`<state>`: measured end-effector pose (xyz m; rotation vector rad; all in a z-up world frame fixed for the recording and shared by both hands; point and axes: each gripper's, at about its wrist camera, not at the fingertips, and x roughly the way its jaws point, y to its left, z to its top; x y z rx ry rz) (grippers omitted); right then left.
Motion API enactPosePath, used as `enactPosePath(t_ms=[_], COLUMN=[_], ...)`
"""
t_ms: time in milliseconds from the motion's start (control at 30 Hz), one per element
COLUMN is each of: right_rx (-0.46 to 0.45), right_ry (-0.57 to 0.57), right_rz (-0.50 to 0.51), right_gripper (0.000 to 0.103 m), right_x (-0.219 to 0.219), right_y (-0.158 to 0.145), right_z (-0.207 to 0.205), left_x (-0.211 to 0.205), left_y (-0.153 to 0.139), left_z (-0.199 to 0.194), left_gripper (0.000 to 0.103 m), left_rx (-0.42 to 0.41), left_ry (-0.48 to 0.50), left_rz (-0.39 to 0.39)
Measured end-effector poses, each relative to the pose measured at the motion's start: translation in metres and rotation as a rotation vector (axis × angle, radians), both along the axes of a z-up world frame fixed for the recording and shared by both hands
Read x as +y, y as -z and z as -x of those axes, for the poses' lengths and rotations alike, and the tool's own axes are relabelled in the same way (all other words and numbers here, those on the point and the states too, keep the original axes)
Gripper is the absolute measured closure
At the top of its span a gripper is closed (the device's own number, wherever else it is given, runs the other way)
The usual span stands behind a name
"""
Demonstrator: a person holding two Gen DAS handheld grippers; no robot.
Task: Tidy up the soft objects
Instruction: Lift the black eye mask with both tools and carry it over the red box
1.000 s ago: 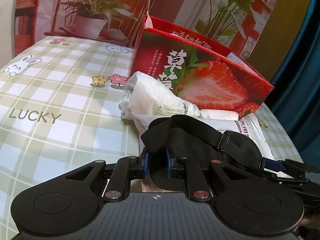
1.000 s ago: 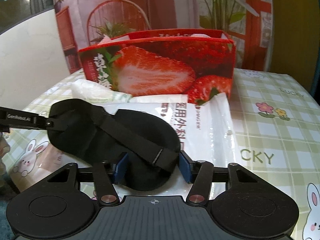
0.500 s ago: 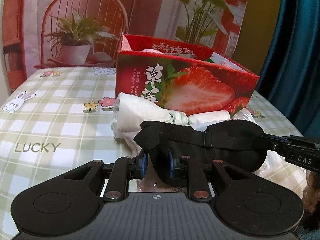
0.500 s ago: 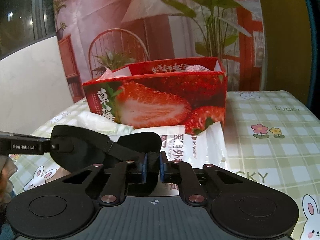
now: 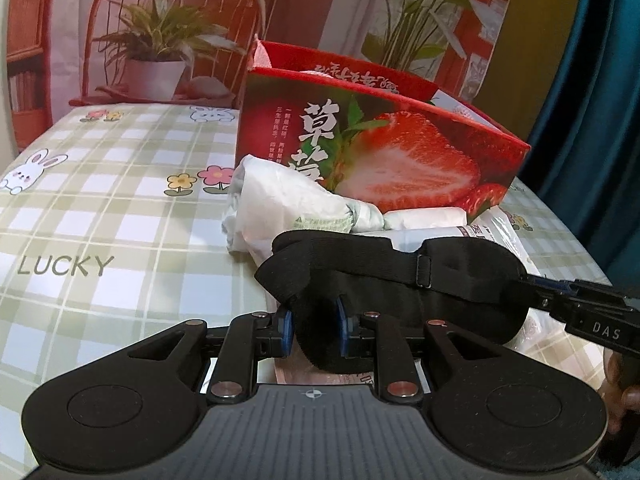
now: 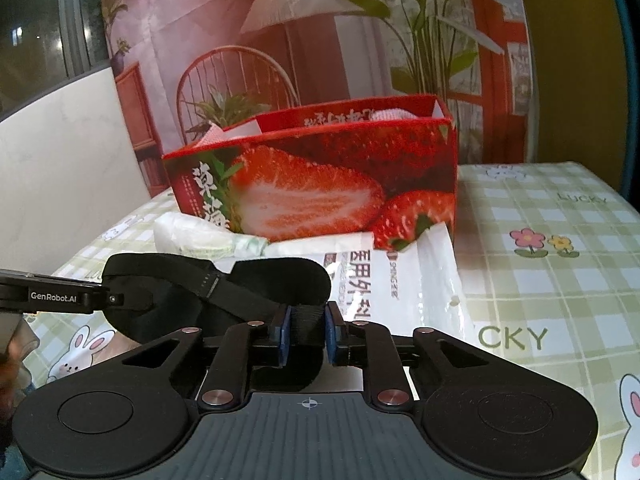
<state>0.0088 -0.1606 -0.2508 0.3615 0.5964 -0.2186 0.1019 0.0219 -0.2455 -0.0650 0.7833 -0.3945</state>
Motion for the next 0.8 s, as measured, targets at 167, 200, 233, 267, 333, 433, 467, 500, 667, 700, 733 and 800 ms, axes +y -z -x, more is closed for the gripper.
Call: enactPosePath(t_ms=[167,200,233,267,333,433,467,500,667,700,733,800], right_rx=[0.021,0.026,0.033,0.038,0.044,0.039,0.035,0.025,-0.059,-0.071,-0.084,-0.117], right_ry=[0.003,0.005,0.007,0.009,0.014,0.019,0.021,0.021,-0.01,-0.018,-0.026,-0.037], right_rz=[-0.028,-0.033,-0.041,-0.048,-0.059,-0.06,-0.056,-0.055,-0.019,-0.006,0.003,0.031], right_gripper=[0.078,0.077,0.076,0.076,0.076,0.083,0.089,0.091,0.094,0.095,0.095,0.095], right_x=[-0.003,-0.003,-0.004,-0.005,-0.007,-0.007,-0.007,-0.007,-0.008,-0.008,-0.008,-0.011], right_y=[0.007,0.009,0.01,0.012,0.014,0.013,0.012,0.01,-0.009,-0.013,-0.018,-0.029], right_z=[-0.001,-0.002,-0.002,-0.002,-0.003,-0.002,-0.002,-0.001,0.004,0.003,0.003,0.0], left_x=[0.0,0.001,0.001,0.001,0.001,0.001,0.002,0.001,-0.001,-0.002,-0.002,-0.001], left_y=[0.004,0.005,0.005,0.005,0.006,0.003,-0.001,-0.004,-0.028,-0.032,-0.037,-0.048], left_z=[-0.003,-0.003,-0.003,-0.003,-0.003,-0.001,0.0,0.001,0.0,-0.002,-0.004,-0.008], left_gripper=[0.08,0.08,0.08,0.08,0.08,0.08,0.08,0.08,0.081,0.081,0.081,0.081], left_rx=[0.019,0.023,0.025,0.026,0.025,0.011,-0.006,-0.023,-0.1,-0.108,-0.115,-0.125], left_ry=[-0.005,-0.007,-0.008,-0.009,-0.01,-0.016,-0.017,-0.014,0.018,0.027,0.033,0.033], left_rz=[0.002,0.006,0.01,0.013,0.015,0.018,0.019,0.022,0.029,0.028,0.034,0.052])
